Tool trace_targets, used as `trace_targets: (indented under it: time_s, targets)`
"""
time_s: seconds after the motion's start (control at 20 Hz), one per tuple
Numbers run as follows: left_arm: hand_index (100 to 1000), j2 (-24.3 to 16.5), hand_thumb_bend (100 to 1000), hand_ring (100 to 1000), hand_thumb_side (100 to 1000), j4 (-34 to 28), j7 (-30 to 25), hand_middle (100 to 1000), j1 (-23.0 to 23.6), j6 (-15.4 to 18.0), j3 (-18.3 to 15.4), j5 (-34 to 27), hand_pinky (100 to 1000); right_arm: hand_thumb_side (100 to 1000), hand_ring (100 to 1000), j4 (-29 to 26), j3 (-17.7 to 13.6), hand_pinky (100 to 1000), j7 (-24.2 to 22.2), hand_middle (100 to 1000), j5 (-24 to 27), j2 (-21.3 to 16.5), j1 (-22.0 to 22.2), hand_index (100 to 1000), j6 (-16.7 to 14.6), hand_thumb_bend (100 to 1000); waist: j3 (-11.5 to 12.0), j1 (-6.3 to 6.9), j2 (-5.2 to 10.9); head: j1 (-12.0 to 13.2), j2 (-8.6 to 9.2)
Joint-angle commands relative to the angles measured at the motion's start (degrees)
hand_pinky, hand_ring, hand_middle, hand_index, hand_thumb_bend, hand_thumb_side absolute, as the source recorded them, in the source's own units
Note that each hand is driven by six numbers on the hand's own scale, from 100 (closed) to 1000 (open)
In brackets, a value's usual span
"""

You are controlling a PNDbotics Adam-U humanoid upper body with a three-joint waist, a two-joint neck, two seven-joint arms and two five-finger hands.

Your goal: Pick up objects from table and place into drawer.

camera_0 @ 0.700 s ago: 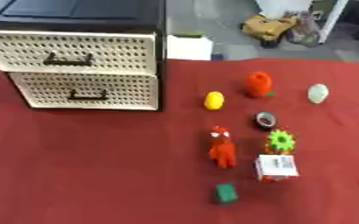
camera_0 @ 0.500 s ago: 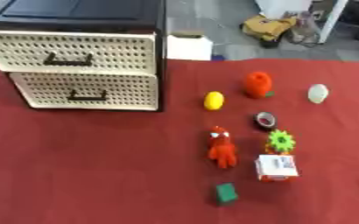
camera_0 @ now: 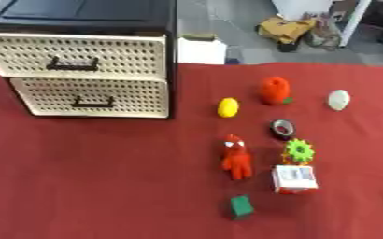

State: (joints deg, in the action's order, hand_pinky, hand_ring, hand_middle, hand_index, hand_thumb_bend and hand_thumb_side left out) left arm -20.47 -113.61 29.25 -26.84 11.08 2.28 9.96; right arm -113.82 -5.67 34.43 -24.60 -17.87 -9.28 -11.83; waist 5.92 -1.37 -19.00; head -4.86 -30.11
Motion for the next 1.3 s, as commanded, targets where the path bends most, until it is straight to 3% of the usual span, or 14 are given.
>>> trace_targets:
  time_s: [0.05,0.45,0.7,0.85,0.95,1.05,1.25,1.3]
  targets:
    - [786,-3.65,100,430,1000,-0.99,0.26,518,-1.32,-0.94,-0.48,1.48,453,773,554,-0.77,-0.48,558,-0.05,470,-0.13,-1.3,-0.14,760,-0.21,100,0.1,0.22,1.35,-0.27,0.19]
    - [817,-15.3,100,431,1000,-0.99,-3.2,524,-5.38,-7.79,1.37,10.28,437,778,556,-0.77,-0.51,560,-0.03,473,-0.16,-2.19,0.39,761,-0.24,100,0.45,0.96,2.26,-0.48,-0.01]
    - [841,-22.99,100,433,1000,-0.99,-13.53,523,-7.88,-14.83,4.04,15.39,428,783,558,-0.77,-0.59,561,-0.06,475,0.06,-2.92,0.76,761,-0.36,100,0.41,1.38,3.14,-0.54,0.18]
    - [857,-26.93,100,429,1000,-0.99,-19.79,513,-9.15,-17.45,5.21,17.99,420,789,558,-0.77,-0.64,562,-0.13,475,0.13,-3.27,1.0,762,-0.44,100,0.13,1.55,3.59,-0.79,0.28]
    - [868,-29.24,100,401,1000,-0.99,-22.95,490,-9.96,-18.66,5.93,18.68,398,790,558,-0.77,-0.65,562,-0.22,475,0.14,-3.41,1.14,762,-0.47,100,0.03,1.63,3.75,-0.91,0.34]
    - [889,-31.24,100,314,1000,-0.99,-25.66,424,-10.74,-19.44,6.78,19.23,342,792,558,-0.77,-0.61,562,-0.33,475,0.1,-3.52,1.25,762,-0.5,100,-0.03,1.7,3.81,-0.93,0.28]
    - [896,-34.31,100,102,1000,-0.99,-33.29,261,-12.31,-21.0,8.51,19.34,129,796,558,-0.77,-0.5,562,-0.48,474,-0.05,-3.68,1.41,762,-0.58,100,-0.24,1.81,3.8,-0.79,0.1]
    - [894,-34.86,100,100,1000,-0.99,-35.4,234,-12.7,-21.43,8.74,19.09,100,797,558,-0.77,-0.48,562,-0.52,473,-0.1,-3.7,1.46,762,-0.59,100,-0.31,1.84,3.78,-0.78,0.07]
